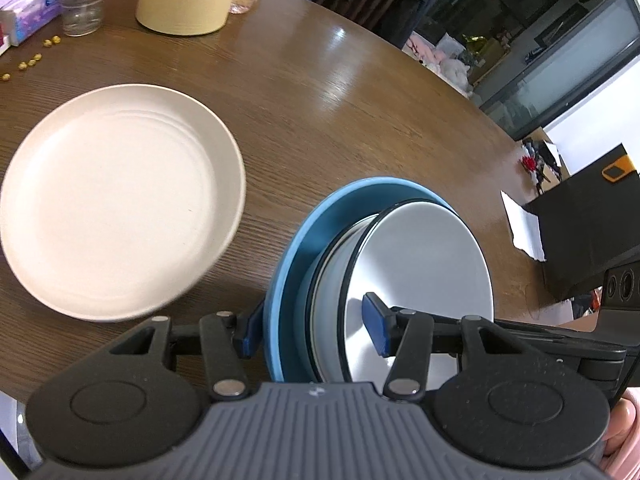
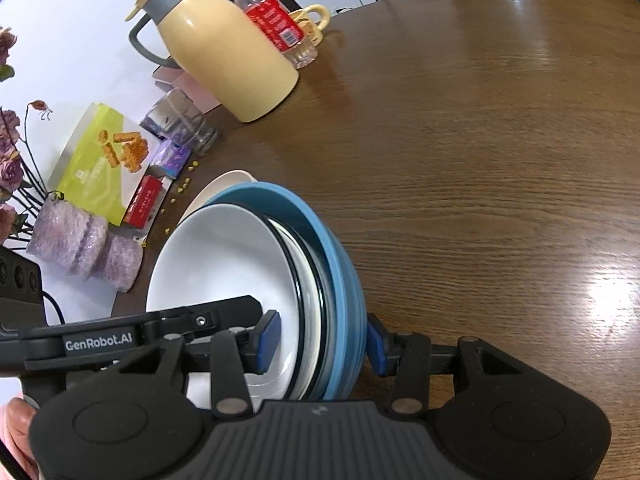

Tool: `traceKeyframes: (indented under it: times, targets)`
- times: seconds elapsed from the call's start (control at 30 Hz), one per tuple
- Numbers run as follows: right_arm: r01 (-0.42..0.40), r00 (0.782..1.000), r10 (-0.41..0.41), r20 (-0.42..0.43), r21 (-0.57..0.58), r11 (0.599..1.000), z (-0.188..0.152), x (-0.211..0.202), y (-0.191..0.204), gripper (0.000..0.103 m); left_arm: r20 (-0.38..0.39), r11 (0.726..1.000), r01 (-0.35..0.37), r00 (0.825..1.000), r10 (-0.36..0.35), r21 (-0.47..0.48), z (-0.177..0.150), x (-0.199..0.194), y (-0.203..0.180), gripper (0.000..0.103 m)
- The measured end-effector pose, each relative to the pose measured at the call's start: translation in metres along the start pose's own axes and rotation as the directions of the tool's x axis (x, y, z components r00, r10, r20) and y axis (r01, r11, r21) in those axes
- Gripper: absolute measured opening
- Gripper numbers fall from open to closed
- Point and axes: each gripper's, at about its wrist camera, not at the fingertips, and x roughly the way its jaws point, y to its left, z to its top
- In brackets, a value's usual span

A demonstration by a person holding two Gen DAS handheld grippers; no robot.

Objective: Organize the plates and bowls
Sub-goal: 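Lift the nested bowl stack with both grippers toward the cream plates, then lower the bowl stack onto the cream plate stack with both grippers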

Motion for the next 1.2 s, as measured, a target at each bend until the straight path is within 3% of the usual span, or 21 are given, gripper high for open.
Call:
traceKeyframes:
  times: [1.2]
  targets:
    - [0.024,0.997,-0.034,-0.068,-0.146,0.989,0.047,0.076,0.108,0.044,0.099,0.99,0.024,0.995,-0.01,-0.142,0.04,-0.038,0.101,0.051]
